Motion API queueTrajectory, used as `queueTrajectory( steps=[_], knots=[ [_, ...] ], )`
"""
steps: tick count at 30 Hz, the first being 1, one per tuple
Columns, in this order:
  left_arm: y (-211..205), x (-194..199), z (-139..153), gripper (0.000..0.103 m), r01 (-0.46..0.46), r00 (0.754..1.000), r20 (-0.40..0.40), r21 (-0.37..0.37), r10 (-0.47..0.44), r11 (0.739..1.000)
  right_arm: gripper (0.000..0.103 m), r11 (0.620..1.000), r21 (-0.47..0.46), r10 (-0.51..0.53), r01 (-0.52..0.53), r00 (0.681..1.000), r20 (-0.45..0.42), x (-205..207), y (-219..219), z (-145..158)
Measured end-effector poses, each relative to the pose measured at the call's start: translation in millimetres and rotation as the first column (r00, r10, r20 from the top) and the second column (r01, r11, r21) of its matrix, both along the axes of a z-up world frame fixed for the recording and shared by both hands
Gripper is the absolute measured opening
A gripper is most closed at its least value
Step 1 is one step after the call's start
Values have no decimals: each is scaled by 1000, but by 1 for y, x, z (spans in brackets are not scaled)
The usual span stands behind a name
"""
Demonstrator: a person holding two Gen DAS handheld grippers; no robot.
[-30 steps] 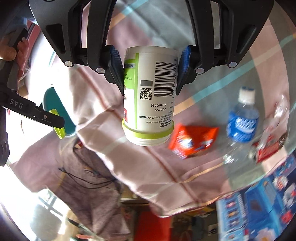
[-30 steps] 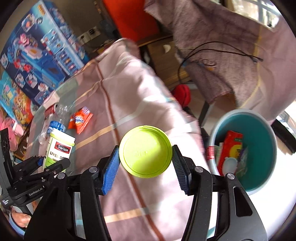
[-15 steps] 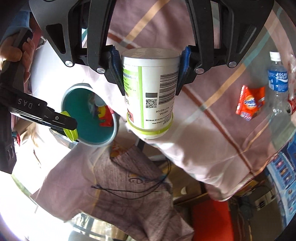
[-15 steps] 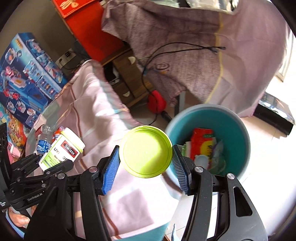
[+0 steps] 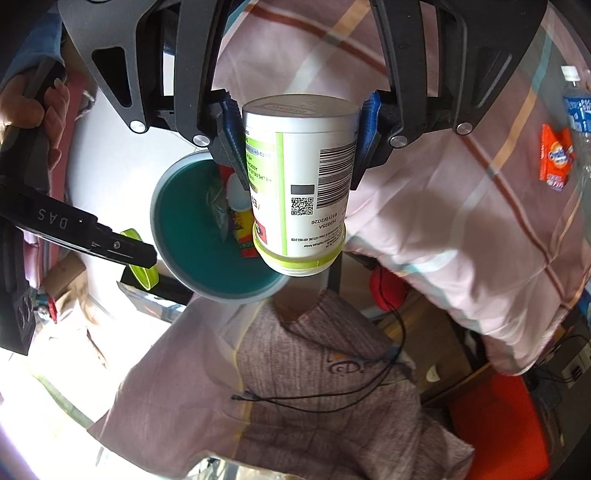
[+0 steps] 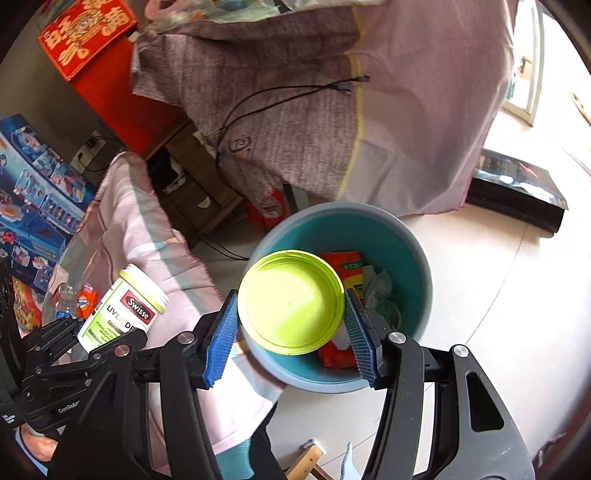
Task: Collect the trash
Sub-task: 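Carry the supplement bottle and yellow-green cap over the teal bin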
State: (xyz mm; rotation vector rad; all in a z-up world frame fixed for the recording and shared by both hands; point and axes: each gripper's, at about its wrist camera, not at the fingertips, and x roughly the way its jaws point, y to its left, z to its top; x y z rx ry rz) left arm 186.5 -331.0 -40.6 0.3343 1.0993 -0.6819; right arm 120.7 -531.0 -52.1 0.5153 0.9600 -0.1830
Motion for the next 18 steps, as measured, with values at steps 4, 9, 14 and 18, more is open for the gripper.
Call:
queueTrajectory(
  steps=[4, 9, 14, 18],
  knots=[
    [-23, 2, -9, 51, 35, 999, -19, 9, -35, 999, 54, 999, 16, -29, 29, 999, -35, 0, -16, -13],
    [-49, 7, -22, 51, 66, 996, -53, 12, -65, 998, 54, 999, 16, -50, 51, 997, -66, 2, -30, -23],
    [-68, 11, -33, 51, 87, 993, -77, 15, -86, 996, 54, 998, 15, -58, 60, 994, -90, 12, -39, -29],
    [-78, 16, -41, 54, 91, 989, -116, 13, -89, 996, 60, 997, 28, -65, 68, 993, -100, 18, -42, -33]
  ],
)
